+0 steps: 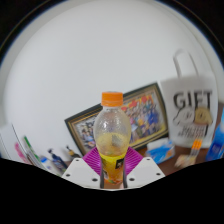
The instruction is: Pour water
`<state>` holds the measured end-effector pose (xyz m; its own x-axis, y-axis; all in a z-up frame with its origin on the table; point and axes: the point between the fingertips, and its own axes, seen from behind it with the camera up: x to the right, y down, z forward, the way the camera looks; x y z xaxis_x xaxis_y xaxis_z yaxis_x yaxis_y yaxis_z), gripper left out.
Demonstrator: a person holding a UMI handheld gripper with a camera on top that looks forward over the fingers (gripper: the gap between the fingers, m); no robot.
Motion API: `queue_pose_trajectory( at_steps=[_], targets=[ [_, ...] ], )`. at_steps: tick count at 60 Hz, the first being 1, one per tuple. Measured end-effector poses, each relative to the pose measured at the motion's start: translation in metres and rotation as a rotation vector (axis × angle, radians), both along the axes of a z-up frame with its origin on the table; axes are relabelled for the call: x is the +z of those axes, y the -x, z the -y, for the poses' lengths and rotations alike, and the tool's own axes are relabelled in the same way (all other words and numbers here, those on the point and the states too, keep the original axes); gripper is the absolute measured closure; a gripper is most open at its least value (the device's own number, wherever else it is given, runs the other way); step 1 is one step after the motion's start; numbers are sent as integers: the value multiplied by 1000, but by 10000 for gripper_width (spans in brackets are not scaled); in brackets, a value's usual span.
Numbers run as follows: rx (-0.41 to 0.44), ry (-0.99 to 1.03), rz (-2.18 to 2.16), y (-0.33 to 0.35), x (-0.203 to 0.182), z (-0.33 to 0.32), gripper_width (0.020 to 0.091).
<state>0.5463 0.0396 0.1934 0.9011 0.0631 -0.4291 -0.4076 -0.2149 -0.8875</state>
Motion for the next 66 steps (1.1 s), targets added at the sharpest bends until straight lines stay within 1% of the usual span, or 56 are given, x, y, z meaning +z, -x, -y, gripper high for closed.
queue_pose_trajectory(
  at_steps=[7, 12, 17, 26, 37, 38, 44, 46, 49, 52, 53, 58, 59, 60, 61, 64, 66],
  targets=[
    [-81, -40, 257, -51, -6, -5, 854],
    [-114, -21, 344, -86, -31, -8, 854],
    [-140, 18, 390, -113, -68, -12, 856],
    [-146, 95, 403, -137, -135, -16, 854],
    [-146, 168, 377, -147, -199, -11, 850],
    [-154, 141, 373, -147, -194, -11, 849],
    [-171, 126, 366, -148, -196, -8, 850],
    [-173, 123, 365, -148, -196, -8, 810],
    [-172, 131, 370, -148, -195, -8, 722],
    [-168, 148, 380, -148, -196, -7, 620],
    [-168, 159, 383, -148, -197, -6, 597],
    [-161, 228, 385, -146, -204, 2, 229],
    [-163, 234, 383, -144, -204, 4, 241],
    [-165, 241, 382, -144, -203, 7, 278],
    [-169, 246, 380, -144, -202, 9, 282],
    [-186, 261, 377, -145, -194, 20, 243],
    [-195, 275, 374, -145, -189, 29, 245]
  ],
)
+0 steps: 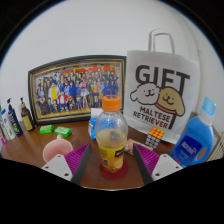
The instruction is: Pour water
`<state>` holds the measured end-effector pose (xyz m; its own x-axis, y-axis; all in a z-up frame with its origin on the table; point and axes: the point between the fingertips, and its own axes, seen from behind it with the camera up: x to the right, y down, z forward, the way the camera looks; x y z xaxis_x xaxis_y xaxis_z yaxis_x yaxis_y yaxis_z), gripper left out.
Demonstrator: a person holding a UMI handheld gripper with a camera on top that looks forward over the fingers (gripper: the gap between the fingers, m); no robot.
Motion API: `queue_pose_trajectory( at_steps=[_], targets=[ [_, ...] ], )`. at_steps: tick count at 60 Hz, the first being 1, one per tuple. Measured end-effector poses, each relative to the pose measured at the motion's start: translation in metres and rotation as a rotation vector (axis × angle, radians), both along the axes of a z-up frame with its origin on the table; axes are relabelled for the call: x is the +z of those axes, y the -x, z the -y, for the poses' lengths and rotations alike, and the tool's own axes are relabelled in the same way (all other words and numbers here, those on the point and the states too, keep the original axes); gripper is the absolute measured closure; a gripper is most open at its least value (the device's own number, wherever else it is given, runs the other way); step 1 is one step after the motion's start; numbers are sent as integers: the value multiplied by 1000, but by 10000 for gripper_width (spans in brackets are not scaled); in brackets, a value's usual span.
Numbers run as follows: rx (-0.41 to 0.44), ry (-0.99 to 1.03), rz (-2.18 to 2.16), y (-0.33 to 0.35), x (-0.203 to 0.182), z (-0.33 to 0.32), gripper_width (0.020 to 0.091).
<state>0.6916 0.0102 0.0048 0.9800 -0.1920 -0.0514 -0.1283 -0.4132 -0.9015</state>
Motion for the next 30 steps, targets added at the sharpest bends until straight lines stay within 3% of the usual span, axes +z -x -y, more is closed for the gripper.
queue_pose_trajectory(
  at_steps=[14, 30],
  targets=[
    [-61, 95, -26, 34, 53, 95, 245],
    [-67, 151, -24, 110, 120, 241, 246]
  ],
)
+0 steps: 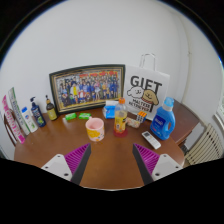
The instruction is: Pour water
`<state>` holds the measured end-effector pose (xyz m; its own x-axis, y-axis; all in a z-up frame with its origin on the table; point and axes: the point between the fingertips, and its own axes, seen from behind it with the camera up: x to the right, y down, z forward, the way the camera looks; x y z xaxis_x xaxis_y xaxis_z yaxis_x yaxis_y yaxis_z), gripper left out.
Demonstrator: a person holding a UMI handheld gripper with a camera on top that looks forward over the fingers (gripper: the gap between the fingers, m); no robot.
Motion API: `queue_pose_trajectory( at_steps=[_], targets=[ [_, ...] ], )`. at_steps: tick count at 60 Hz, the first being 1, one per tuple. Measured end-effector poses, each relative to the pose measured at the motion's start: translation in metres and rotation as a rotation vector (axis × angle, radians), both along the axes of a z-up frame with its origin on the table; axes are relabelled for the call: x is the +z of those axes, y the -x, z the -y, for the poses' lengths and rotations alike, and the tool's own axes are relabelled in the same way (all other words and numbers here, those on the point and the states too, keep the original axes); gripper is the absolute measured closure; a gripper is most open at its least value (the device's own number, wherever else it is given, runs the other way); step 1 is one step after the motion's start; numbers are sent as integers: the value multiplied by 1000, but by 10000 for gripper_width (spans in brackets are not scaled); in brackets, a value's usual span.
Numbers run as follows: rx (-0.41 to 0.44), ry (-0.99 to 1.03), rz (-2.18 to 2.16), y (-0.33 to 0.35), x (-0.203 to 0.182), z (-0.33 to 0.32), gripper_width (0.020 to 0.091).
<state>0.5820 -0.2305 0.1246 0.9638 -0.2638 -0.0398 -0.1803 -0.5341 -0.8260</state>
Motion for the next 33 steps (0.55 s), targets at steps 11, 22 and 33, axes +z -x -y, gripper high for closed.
queue_pose_trajectory(
  at_steps=[11, 22, 33],
  targets=[
    [27, 28, 21, 43, 17, 74, 251],
    [43, 22, 45, 61, 28, 108, 250],
    [27, -2, 44, 66, 38, 114, 253]
  ],
)
